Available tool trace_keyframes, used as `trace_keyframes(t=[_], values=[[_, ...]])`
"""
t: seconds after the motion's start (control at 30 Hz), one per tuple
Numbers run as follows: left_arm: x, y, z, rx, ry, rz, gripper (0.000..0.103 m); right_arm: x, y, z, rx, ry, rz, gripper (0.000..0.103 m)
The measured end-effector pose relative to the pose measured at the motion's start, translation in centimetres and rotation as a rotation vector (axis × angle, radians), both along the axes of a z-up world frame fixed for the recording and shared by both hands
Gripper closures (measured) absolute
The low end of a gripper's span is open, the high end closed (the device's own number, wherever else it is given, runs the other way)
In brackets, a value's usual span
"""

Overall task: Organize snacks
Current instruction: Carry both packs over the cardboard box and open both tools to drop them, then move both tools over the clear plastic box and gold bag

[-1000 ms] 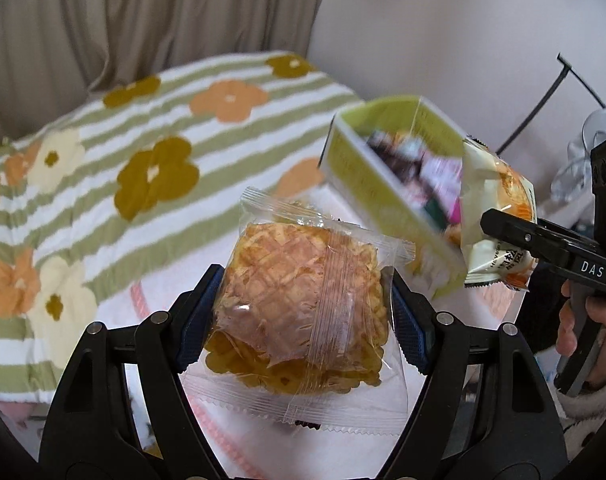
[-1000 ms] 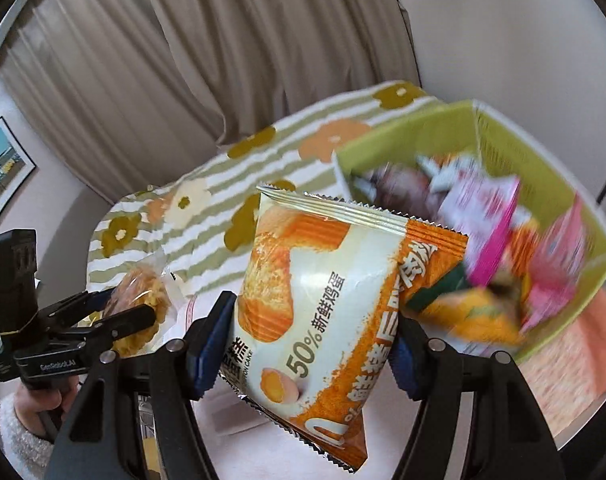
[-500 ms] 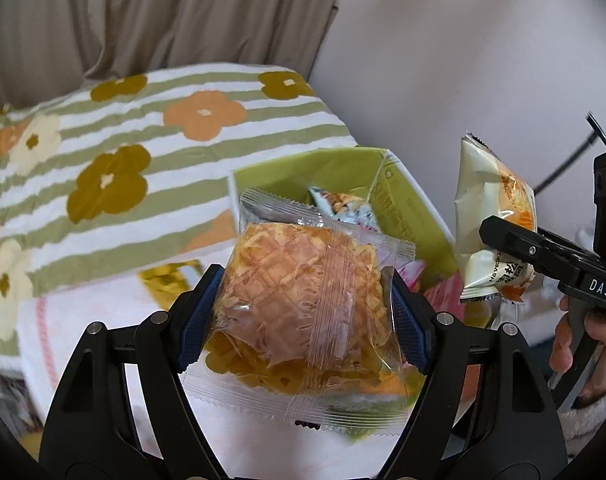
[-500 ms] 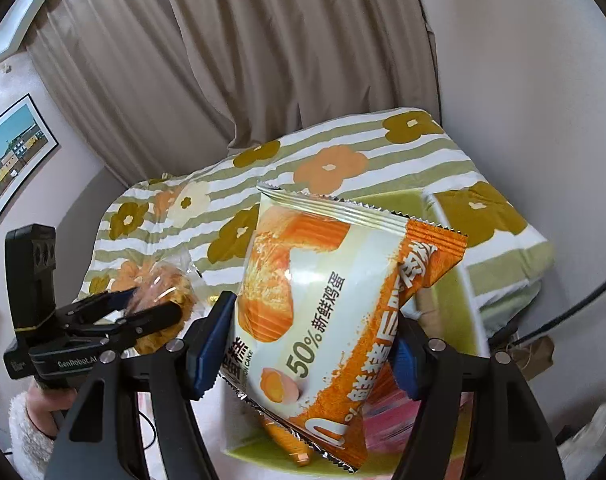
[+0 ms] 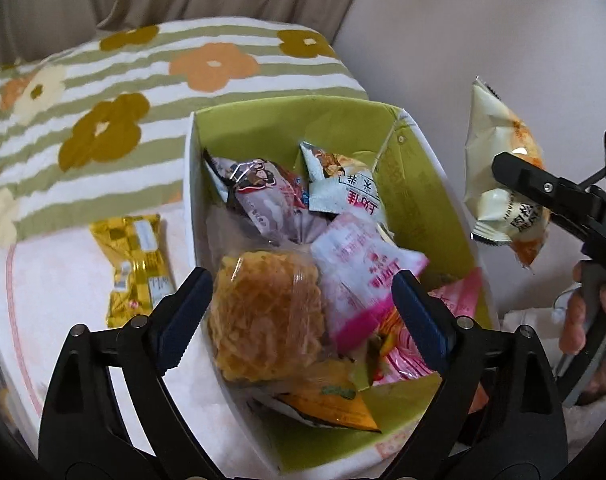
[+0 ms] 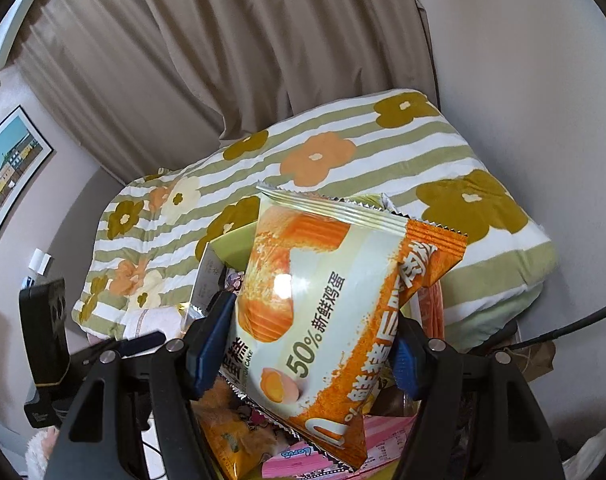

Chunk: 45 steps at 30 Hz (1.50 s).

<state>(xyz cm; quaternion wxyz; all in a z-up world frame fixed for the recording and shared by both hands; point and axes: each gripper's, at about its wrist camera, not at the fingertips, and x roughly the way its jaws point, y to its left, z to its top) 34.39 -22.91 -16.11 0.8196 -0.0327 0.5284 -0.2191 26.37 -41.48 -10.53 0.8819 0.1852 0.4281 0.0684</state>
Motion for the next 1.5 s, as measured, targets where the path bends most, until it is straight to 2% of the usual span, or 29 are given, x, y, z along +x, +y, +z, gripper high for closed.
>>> trace_keyframes(t=[0.3,0.7,0.77,0.8,0.83,1.0,1.23,1.5], values=[[-1.7,1.5,0.8,0.140,-0.072,0.033,0.012,2.0,0.3,-1.3,-0.015,0.040,0.035,0.038],[-1.3,4.1,1.0,0.158,-0.076,0.067,0.012,6.8,1.4,-3.5,-0.051,0.124,0.105,0.037],[-1.2,4.4,0.9,0.160,-0.078,0.074,0.012,7.2,1.5,-3.6,-0.056,0.115,0.113,0.025],[-1.1,4.4,1.0,0.160,-0.077,0.077,0.012,7.3,1.6,-3.5,-0.061,0.108,0.112,0.009],[-1.2,4.5,1.0,0.159,-0.077,0.079,0.012,7.2,1.5,-3.3,-0.072,0.091,0.104,0.000],[-1.9,5.1,1.6,0.156,-0.097,0.091,0.012,4.9,0.9,-1.8,-0.094,-0.001,0.073,0.001],[-3.4,6.2,2.3,0.141,-0.105,0.132,0.012,2.8,1.0,-1.5,-0.076,0.019,0.104,0.001],[-6.1,9.1,3.2,0.168,-0.111,0.213,0.012,1.2,2.3,0.1,-0.100,-0.012,0.173,0.000]])
